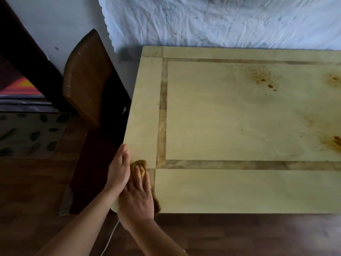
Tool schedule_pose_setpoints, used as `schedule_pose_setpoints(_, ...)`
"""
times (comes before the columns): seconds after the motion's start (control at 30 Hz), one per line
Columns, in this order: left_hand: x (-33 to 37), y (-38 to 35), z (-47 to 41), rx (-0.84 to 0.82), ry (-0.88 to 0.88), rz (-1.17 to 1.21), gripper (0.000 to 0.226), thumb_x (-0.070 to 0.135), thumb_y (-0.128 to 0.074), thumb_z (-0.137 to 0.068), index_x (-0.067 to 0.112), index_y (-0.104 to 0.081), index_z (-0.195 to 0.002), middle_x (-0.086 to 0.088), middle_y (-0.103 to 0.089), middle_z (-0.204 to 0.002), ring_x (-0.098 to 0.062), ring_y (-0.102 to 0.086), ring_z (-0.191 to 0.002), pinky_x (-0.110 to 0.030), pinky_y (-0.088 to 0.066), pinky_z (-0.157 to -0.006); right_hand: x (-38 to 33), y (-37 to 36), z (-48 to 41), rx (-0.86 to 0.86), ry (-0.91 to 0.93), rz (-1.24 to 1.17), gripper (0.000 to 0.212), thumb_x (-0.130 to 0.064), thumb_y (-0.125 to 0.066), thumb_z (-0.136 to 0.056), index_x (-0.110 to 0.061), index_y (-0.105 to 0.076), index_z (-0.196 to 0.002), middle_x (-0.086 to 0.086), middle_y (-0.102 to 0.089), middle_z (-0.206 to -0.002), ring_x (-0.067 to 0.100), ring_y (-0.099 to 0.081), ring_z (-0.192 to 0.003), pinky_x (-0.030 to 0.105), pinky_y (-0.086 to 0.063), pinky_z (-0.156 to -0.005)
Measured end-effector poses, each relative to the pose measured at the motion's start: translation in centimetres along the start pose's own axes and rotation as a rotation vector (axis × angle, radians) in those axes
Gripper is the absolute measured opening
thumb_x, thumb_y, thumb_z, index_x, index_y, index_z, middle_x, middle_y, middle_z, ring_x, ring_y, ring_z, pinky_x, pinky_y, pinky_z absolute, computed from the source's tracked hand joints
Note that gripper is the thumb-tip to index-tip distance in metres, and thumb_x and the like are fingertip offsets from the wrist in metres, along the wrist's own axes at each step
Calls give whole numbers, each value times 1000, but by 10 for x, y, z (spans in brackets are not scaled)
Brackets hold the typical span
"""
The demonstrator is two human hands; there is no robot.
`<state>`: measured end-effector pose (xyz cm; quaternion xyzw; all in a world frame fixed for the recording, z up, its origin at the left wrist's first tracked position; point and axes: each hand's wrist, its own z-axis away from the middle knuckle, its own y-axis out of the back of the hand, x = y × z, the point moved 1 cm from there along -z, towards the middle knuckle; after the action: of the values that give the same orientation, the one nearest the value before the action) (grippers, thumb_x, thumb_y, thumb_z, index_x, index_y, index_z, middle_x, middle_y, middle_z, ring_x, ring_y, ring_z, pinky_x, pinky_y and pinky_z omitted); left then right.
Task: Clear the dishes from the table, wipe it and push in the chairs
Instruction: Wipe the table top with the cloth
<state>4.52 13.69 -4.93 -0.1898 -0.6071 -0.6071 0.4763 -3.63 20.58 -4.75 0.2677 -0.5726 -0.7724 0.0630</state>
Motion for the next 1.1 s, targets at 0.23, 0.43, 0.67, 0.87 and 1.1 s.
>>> schedule_pose_setpoints(0.23,-3,-7,29,-28,-114,-205,47,29,-27,-101,10,-31,-144,-7,-21,-156,-19,-13,-145,-36,-16,-119,93,2,51,183,-137,105,64,-34,-53,-86,-21,-35,-146,-2,-33,-154,22,-16,-146,53,-15,-112)
schedule_pose_setpoints(0.43,19,-40,53,-142,-202,-167,51,34,-23,-100,16,-23,-148,2,-16,-157,-9,-7,-145,-27,-10,-118,216,41,121,185,-556,117,71,-52,2,-84,-26,3,-150,-9,11,-158,17,16,-145,41,10,-118)
schedule_pose_setpoints(0.67,56,-77,67,-240,-282,-152,49,34,-27,-100,16,-30,-146,0,-28,-154,-13,-22,-143,-33,-20,-118,295,62,148,275,-856,25,57,-41,-20,-100,-30,-1,-153,-12,9,-160,15,13,-147,45,10,-118)
schedule_pose_setpoints(0.87,83,-107,59,-268,-284,-188,49,31,-27,-101,16,-25,-147,1,-21,-156,-10,-14,-144,-28,-14,-119,361,84,170,293,-1007,-52,58,-42,-18,-100,-28,3,-153,-7,12,-160,18,19,-146,45,14,-117)
schedule_pose_setpoints(1.1,121,-158,55,-194,-239,-201,46,27,-31,-100,12,-34,-144,-4,-30,-153,-16,-22,-143,-30,-18,-117,381,103,150,340,-1084,-56,63,-33,-24,-98,-19,6,-152,2,8,-161,30,8,-147,46,2,-118)
